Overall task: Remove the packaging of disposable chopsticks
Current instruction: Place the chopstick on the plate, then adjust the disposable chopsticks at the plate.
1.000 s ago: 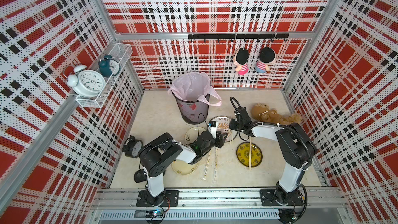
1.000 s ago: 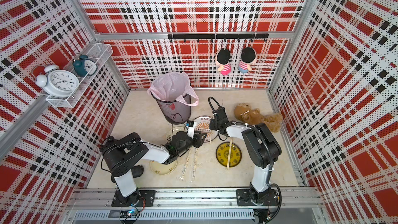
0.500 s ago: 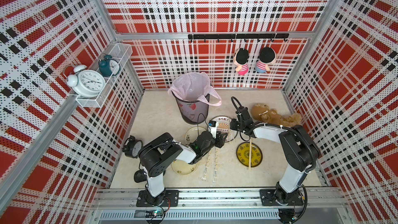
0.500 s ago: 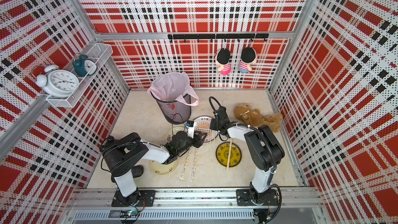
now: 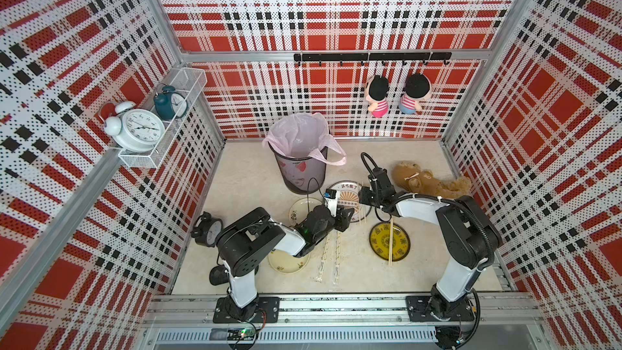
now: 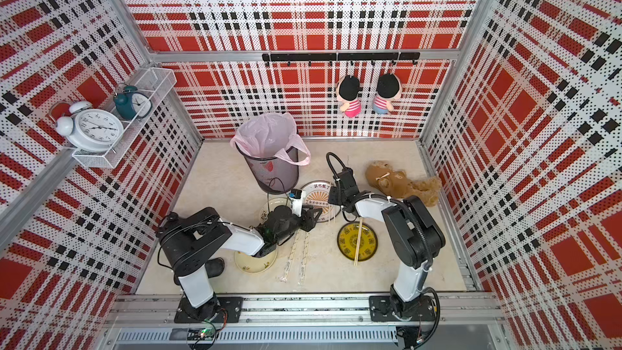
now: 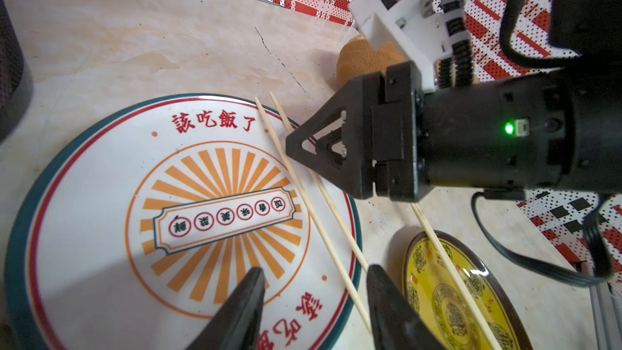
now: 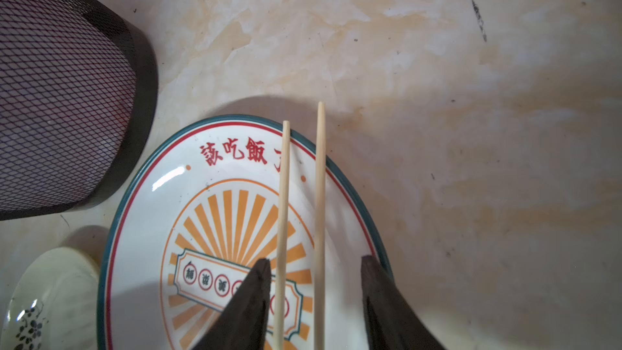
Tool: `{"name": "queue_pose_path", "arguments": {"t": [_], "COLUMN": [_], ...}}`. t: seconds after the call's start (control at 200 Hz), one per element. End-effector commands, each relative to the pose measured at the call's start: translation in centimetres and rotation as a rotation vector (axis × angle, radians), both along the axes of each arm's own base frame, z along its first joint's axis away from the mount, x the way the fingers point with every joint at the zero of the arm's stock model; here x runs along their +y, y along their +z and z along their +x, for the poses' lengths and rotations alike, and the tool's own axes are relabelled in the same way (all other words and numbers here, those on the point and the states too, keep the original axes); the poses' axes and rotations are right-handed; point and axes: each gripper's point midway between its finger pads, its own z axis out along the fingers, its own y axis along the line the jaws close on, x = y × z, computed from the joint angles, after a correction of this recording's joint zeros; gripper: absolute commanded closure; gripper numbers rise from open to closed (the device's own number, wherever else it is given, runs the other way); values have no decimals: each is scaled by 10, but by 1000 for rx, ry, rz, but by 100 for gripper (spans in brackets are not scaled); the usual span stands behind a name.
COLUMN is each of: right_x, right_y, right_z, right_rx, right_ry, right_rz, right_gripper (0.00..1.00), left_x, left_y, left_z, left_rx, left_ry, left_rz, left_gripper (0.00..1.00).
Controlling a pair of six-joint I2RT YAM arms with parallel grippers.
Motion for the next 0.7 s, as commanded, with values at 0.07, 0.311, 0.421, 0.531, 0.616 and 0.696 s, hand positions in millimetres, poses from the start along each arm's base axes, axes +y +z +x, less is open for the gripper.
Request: {"name": "queue_pose_path", "arguments": {"t": [0.07, 0.311, 0.421, 0.531, 0.616, 0.696], "right_x": [7, 7, 9, 8, 7, 9], "right_y": [8, 1, -1, -3, -5, -8], "right_z": [2, 3, 2, 3, 3, 3], "right_rx": [-28, -12, -6, -9, -4, 3], "right_ry": [0, -25, -22, -30, -36, -33], "right_rz": [-37, -104, -112, -132, -153, -152], "right_gripper": [57, 61, 64, 66, 67, 68], "left_x": [5, 7, 8, 10, 10, 10], "left_y": [12, 10, 8, 7, 7, 6], "left_z": [1, 1, 1, 2, 2, 2], "left_rx": [-22, -12, -8, -3, -2, -1], "left_ry": [-2, -10, -13, -13, -15, -13], "left_rz": [-31, -39, -40, -43, -46, -47], "left_gripper": [47, 47, 47, 47, 47, 47]}}
